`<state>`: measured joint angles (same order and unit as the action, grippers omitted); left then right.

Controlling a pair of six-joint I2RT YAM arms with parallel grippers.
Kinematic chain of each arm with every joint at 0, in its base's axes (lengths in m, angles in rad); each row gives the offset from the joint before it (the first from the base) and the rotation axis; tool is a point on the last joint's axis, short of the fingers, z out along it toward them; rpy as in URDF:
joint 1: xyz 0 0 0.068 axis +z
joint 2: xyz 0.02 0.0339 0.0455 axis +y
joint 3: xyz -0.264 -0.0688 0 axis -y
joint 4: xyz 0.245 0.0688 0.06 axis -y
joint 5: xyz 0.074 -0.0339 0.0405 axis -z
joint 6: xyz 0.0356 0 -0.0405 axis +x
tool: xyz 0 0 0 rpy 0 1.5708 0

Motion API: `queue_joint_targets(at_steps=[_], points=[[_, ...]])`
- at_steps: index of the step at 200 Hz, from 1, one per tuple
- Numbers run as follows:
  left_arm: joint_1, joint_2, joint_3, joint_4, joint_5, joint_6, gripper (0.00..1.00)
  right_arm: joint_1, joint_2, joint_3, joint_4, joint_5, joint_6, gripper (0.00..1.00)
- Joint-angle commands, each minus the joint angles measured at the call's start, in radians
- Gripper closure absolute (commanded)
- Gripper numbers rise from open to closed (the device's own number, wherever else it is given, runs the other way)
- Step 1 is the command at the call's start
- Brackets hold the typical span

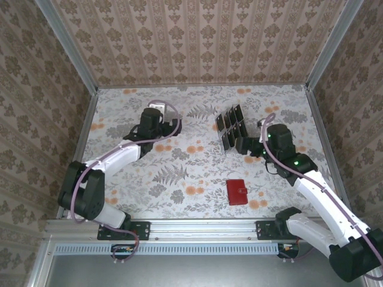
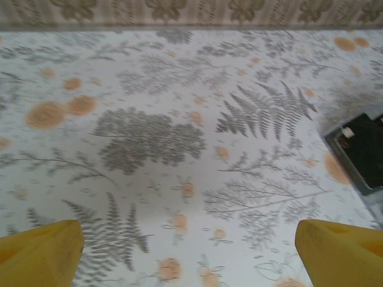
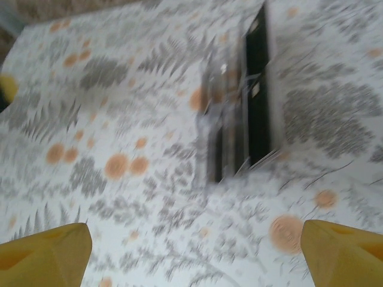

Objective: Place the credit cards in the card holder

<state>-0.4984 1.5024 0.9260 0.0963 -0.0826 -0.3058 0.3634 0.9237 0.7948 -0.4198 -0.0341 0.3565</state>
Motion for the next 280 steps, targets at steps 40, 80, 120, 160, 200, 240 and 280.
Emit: queue_joint_targets(at_steps=[40, 80, 120, 160, 200, 240, 280], points=[[-0.067, 0.101, 0.077, 0.015, 0.059, -0.127, 0.0, 0.148, 0.025, -0.009, -0.167, 0.183, 0.09, 0.0], [-0.09, 0.148, 0.098, 0.027, 0.076, -0.158, 0.0, 0.149, 0.087, -0.028, -0.097, 0.192, 0.098, 0.0], [-0.109, 0.146, 0.094, 0.004, 0.084, -0.189, 0.0, 0.152, 0.162, -0.016, -0.062, 0.173, 0.13, 0.0], [-0.12, 0.096, 0.058, -0.032, 0.084, -0.203, 0.0, 0.168, 0.123, -0.038, -0.189, 0.16, 0.194, 0.04], [-0.12, 0.049, 0.002, -0.027, 0.082, -0.214, 0.0, 0.241, 0.09, -0.113, -0.296, 0.161, 0.265, 0.08], [-0.121, 0.049, -0.007, -0.026, 0.083, -0.207, 0.0, 0.314, 0.105, -0.165, -0.31, 0.144, 0.345, 0.1], [-0.121, 0.079, -0.012, -0.011, 0.09, -0.201, 0.0, 0.379, 0.161, -0.2, -0.249, 0.083, 0.398, 0.1]])
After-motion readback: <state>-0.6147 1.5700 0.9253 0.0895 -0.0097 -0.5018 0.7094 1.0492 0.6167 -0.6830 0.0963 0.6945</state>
